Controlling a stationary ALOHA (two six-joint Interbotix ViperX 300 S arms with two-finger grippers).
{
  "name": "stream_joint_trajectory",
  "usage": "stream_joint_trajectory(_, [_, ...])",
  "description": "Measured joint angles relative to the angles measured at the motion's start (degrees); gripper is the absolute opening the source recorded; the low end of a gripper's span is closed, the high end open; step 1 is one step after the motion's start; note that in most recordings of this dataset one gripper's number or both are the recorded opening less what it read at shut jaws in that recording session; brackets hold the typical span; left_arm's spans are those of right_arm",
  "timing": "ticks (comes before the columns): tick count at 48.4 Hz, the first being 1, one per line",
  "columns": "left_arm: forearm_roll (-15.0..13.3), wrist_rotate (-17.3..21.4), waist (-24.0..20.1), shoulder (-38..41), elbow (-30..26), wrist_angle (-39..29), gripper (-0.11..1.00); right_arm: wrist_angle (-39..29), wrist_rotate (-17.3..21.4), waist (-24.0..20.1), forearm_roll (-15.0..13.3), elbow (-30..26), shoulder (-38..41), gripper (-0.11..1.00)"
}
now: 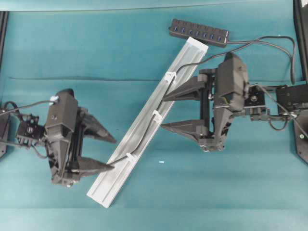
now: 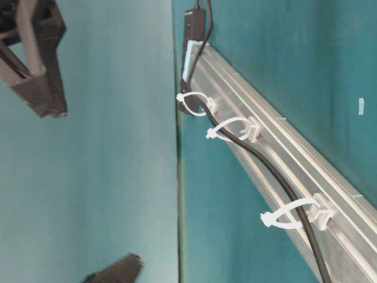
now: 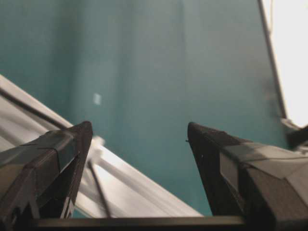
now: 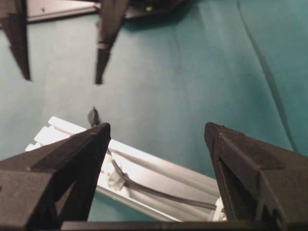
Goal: Pass the USB cable through three rings with both arms.
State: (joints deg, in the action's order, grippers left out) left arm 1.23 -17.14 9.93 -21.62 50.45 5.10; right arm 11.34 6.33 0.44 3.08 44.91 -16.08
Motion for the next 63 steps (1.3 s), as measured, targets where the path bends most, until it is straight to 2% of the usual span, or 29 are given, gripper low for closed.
stream_joint_trajectory(10, [0.0,3.6,-0.26,-1.67,-0.53,0.26,0.87,0.0,0.0,0.0,0.0,0.97,-1.05,0.85])
stream_joint_trajectory(23, [0.0,3.96,-1.23,-4.75,-0.44,2.72,0.87,0.0,0.0,-0.09,0.0,1.14,-2.29,0.85])
stream_joint_trajectory(41, [0.0,4.22,-1.23,-7.82,0.53,1.85,0.87,0.0,0.0,-0.44,0.0,1.85,-4.13,0.85])
stream_joint_trajectory(63, [0.0,4.75,-2.55,-16.26,2.29,1.58,0.87,-0.62,0.0,-1.58,0.0,6.77,-11.34,0.85])
